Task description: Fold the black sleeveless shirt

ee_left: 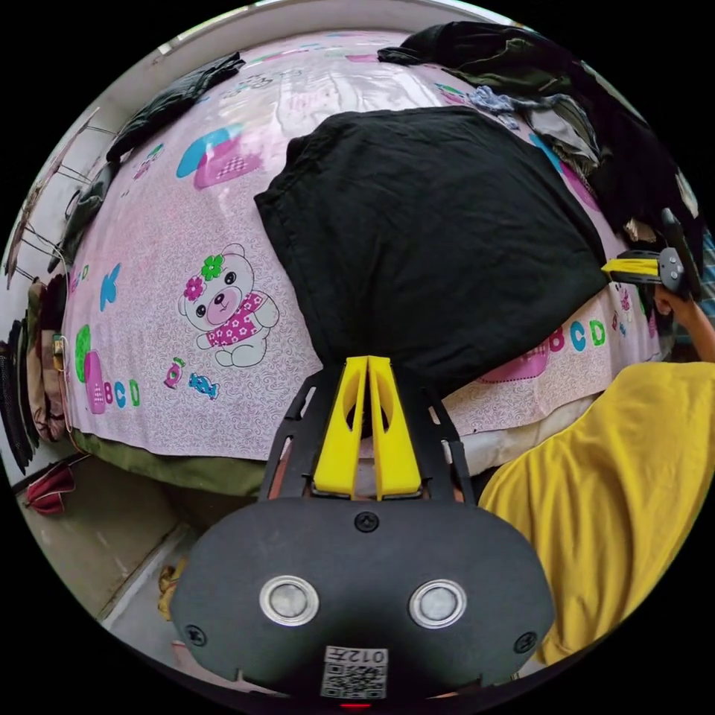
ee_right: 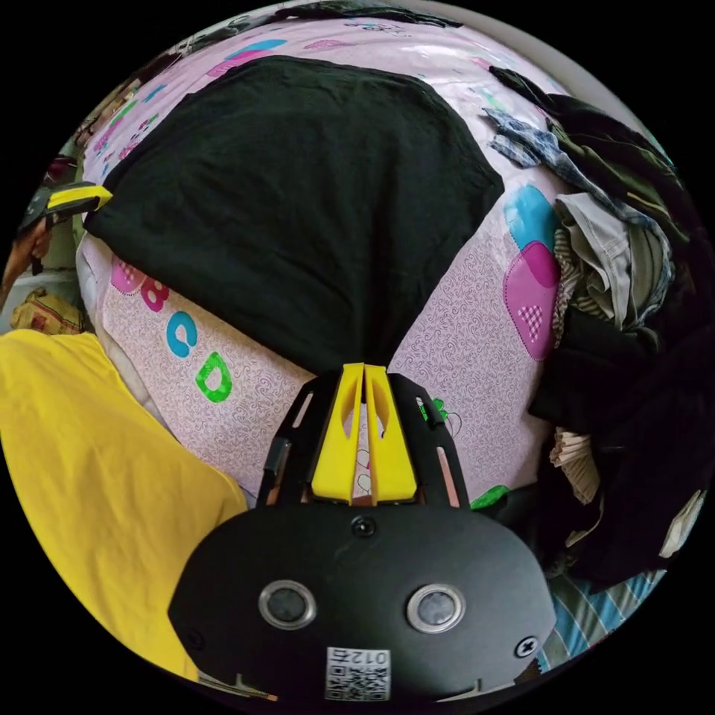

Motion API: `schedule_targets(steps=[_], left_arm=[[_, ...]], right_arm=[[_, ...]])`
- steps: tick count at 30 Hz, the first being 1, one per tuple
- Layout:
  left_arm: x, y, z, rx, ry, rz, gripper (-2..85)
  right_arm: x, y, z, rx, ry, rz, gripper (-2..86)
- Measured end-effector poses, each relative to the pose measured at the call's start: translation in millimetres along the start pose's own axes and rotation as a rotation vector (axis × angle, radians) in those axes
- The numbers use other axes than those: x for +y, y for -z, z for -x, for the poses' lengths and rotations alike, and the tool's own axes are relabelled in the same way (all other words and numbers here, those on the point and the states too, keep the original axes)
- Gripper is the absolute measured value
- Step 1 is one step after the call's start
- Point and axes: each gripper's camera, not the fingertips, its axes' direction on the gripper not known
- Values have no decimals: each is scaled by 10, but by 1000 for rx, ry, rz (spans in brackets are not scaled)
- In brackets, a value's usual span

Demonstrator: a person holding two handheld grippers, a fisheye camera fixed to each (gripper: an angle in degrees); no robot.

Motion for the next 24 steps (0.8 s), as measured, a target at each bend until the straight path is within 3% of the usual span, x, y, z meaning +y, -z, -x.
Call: schedule_targets(steps=[3,6,9,17,21,24], left_arm=[[-58,131,92,109,18,22,4],[-77,544,243,142,125,-158,5],[-402,779,190,104,87,-241,6],[-1646,372,43,116,104,-140,5],[-1757,193,89,17,149,-59,4],[-1680,106,192,60,173,-64,3]], right_arm=[[-7,7,-78,-105,-53,-9,8],[-8,8,-82,-157,-79,-17,9],[-33,17,19,-134,-41,-10,9],[-84,37,193,-121,-54,26,9],[-57,52,267,-124,-64,19,9],[-34,65,329,-121,-55,14,9]])
